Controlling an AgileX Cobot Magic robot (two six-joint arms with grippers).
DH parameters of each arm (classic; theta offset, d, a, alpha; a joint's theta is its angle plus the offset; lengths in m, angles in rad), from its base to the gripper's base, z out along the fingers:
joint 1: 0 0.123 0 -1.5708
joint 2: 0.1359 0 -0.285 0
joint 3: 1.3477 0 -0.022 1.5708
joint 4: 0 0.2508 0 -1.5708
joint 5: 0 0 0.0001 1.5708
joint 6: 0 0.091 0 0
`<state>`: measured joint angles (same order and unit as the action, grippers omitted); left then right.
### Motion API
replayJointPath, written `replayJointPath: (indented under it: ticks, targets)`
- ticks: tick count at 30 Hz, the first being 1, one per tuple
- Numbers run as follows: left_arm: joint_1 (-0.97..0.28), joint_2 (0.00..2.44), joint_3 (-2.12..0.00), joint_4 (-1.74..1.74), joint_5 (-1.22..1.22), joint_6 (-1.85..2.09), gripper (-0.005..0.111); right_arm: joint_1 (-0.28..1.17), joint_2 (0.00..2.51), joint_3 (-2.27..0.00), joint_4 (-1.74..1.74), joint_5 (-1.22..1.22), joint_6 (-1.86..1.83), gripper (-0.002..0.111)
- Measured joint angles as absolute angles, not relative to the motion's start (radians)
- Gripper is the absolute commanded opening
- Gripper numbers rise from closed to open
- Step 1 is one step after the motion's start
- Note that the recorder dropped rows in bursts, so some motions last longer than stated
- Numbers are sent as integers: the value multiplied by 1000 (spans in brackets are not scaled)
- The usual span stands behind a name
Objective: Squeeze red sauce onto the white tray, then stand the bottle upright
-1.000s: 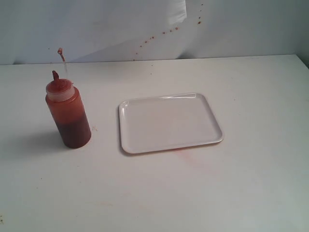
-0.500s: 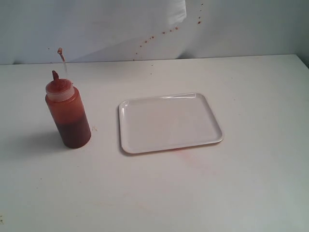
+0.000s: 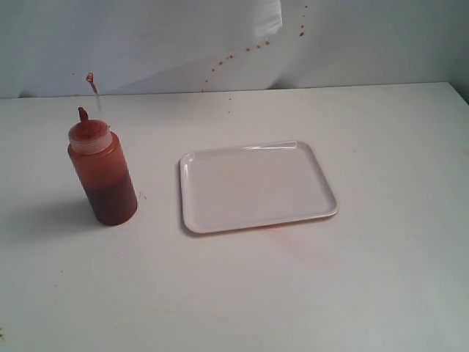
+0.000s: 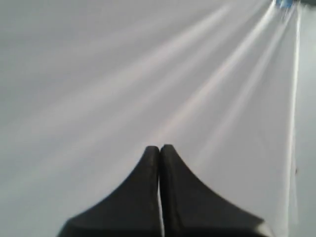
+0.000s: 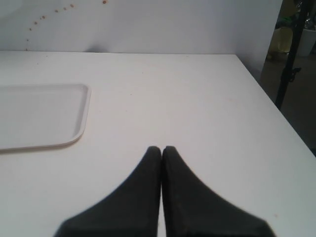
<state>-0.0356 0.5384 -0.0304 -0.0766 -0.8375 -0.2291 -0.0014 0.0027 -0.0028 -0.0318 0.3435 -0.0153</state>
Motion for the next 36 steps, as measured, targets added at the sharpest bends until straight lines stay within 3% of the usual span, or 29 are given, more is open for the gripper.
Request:
replayJointPath:
  ticks: [8, 14, 19, 25, 27, 30, 33, 35, 36]
  targets:
    - [-36, 1397, -188, 277, -1084, -188, 0, -1, 3, -3, -32, 343, -15, 0]
    - [-36, 1883, -289, 351, -1191, 78, 0, -1, 3, -3, -32, 343, -15, 0]
    - [-36, 2062, -335, 347, -1193, 142, 0, -1, 3, -3, -32, 343, -15, 0]
    - [-36, 2089, -348, 294, -1199, 151, 0, -1, 3, -3, -32, 343, -15, 0]
    - [-36, 2089, -348, 287, -1200, 151, 5, -1, 3, -3, -32, 343, -15, 0]
    - [-36, 2089, -348, 285, -1202, 151, 26, -1, 3, -3, -32, 343, -15, 0]
    - [-36, 2089, -348, 279, -1202, 126, 70, -1, 3, -3, -32, 343, -15, 0]
    - [-36, 2089, -348, 274, -1202, 117, 106, -1, 3, -3, -32, 343, -15, 0]
    - [-36, 2089, -348, 272, -1202, 106, 104, -1, 3, -3, -32, 343, -15, 0]
